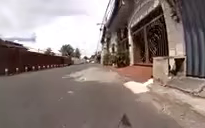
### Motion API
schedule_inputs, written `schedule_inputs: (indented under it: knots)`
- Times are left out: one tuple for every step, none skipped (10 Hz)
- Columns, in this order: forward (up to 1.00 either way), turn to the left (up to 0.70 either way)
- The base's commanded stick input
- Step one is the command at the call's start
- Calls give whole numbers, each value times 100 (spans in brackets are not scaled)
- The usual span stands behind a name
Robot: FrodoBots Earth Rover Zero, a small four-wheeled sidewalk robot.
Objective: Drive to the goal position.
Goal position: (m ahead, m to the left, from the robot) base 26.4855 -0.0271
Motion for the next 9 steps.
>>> schedule_inputs:
  knots:
    - [70,0]
    - [70,0]
    - [70,0]
    - [70,0]
    - [70,0]
    - [70,0]
    - [70,0]
    - [70,0]
    - [70,10]
